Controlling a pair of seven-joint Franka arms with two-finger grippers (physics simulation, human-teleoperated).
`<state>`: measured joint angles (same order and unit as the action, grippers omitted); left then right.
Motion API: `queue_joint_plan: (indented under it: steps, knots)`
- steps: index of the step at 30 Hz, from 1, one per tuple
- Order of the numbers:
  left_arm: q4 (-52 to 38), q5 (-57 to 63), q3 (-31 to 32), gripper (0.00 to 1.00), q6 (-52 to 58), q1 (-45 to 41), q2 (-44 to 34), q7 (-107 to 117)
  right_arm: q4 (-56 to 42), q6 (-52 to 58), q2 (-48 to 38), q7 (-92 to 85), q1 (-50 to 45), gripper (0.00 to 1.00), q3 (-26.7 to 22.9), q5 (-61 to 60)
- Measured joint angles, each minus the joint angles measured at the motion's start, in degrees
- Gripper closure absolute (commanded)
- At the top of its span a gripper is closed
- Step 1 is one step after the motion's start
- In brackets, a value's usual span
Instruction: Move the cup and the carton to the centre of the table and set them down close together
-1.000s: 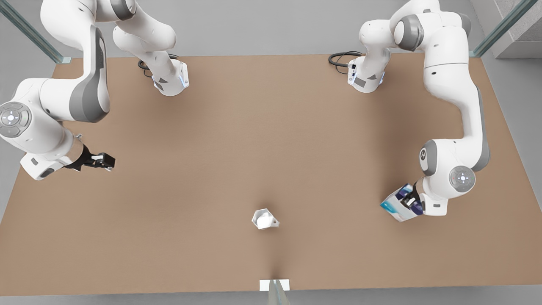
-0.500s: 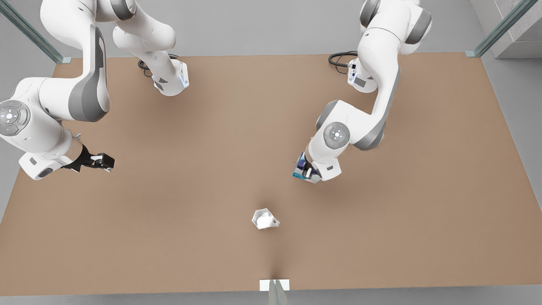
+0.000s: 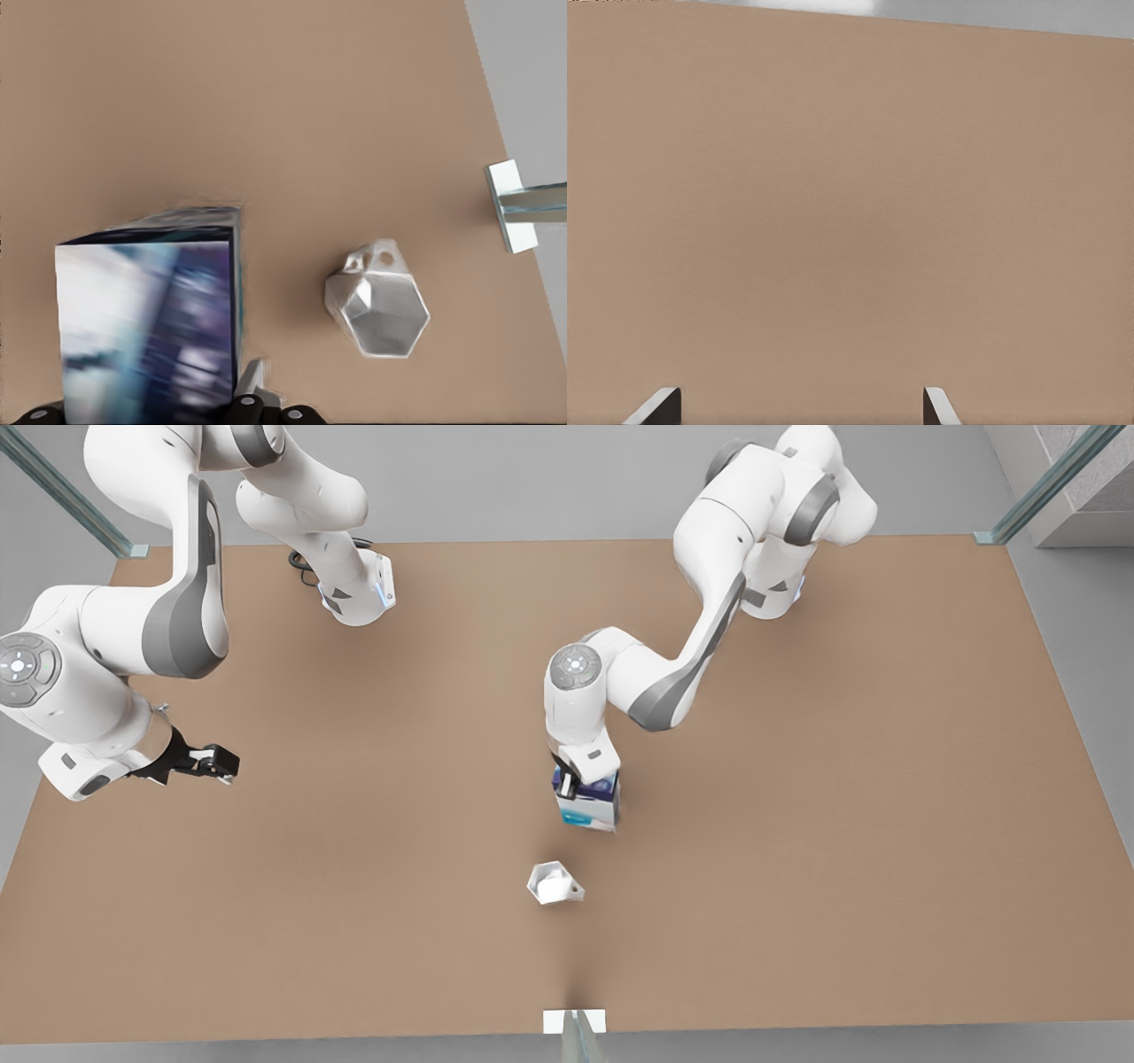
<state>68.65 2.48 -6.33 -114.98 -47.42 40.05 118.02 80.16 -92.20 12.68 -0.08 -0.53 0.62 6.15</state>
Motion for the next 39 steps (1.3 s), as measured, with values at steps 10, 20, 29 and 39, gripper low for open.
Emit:
queue_joint_plan:
  steps: [10,20,29,39]
  knots:
    - [0.6,-10.8,-2.1,0.61,0.9,-3.1,2.8,0.0,0.0,0.1,-0.1,0.0,0.0,0.0,0.0,0.0]
    - [0.4,-23.4,-2.3,0.0,2.0,-3.4,4.2,-0.8,0.0,0.0,0.1,0.1,-0.1,0.0,0.0,0.0]
    - [0.6,-30.9,-2.3,0.0,4.2,-2.5,-0.9,-1.2,-0.4,0.0,0.1,0.0,-0.1,0.0,0.0,0.0]
    - [1.4,-27.7,-10.1,0.01,24.6,4.2,-12.9,-61.5,-0.3,-0.4,0.1,0.1,-0.1,0.0,0.1,0.0]
